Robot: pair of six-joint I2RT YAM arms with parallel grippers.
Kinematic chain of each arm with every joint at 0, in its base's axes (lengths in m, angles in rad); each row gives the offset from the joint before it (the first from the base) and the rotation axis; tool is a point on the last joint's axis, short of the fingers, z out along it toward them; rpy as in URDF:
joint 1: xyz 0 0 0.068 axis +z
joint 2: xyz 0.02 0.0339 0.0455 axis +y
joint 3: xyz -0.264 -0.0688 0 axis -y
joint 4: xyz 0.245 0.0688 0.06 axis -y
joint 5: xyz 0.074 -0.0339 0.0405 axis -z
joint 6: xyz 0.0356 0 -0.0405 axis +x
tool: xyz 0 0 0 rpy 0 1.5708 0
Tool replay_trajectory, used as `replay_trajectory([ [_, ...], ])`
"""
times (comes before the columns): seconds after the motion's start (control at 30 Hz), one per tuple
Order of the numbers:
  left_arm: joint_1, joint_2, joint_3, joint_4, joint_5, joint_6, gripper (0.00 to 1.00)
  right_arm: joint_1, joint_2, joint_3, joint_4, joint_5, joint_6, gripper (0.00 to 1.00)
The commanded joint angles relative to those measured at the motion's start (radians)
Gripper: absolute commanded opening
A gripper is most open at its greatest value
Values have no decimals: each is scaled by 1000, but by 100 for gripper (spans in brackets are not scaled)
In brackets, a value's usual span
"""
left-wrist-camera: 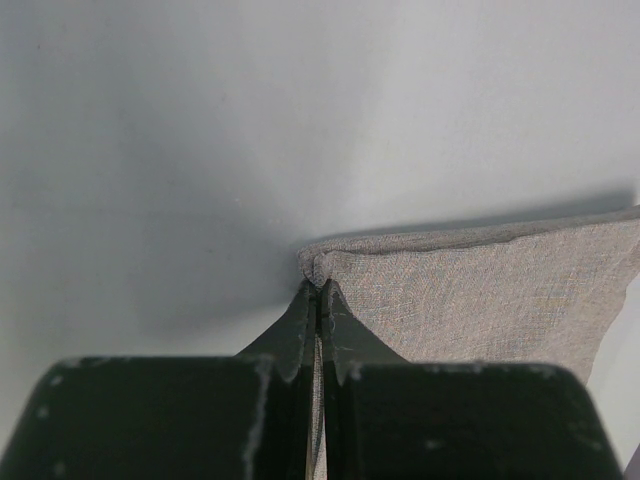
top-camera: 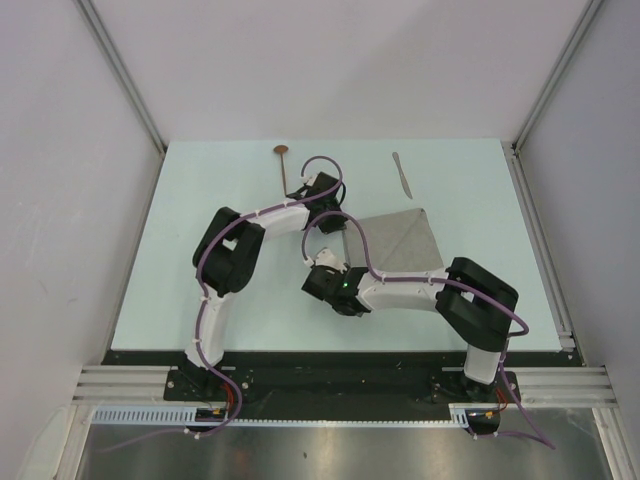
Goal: Fold the napkin into a case and place the utensils inside
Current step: Pick up the upper triangle-folded napkin from the center of the board.
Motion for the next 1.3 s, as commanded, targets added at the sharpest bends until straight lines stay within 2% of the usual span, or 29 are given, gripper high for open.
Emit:
replay_trajectory([
  [0.0, 2, 3, -46, -99, 14, -3, 0, 3, 2, 26, 29, 19, -11, 43],
  [0.33, 7, -2, -57, -91, 19, -6, 0, -4, 13, 32, 57, -34, -12, 46],
  [0.5, 12, -5, -63, -86, 23, -6, 0, -16, 42, 36, 49, -22, -17, 42],
  [0.57, 12, -8, -72, -76, 29, -7, 0, -17, 47, 31, 51, -13, -19, 38],
  [0.83, 24, -27, -113, -24, 59, -10, 0, -15, 70, 48, 23, 47, 0, 11],
  [0.9, 25, -34, -110, -23, 69, -12, 0, -6, 62, 60, 11, 61, 3, 0],
  [1.1, 51, -105, -132, -33, 98, -21, 0, 39, 33, 177, -40, 32, -8, 0],
  [1.27, 116, -241, -219, -48, 143, -14, 0, 75, 24, 290, -57, -31, -11, 0],
])
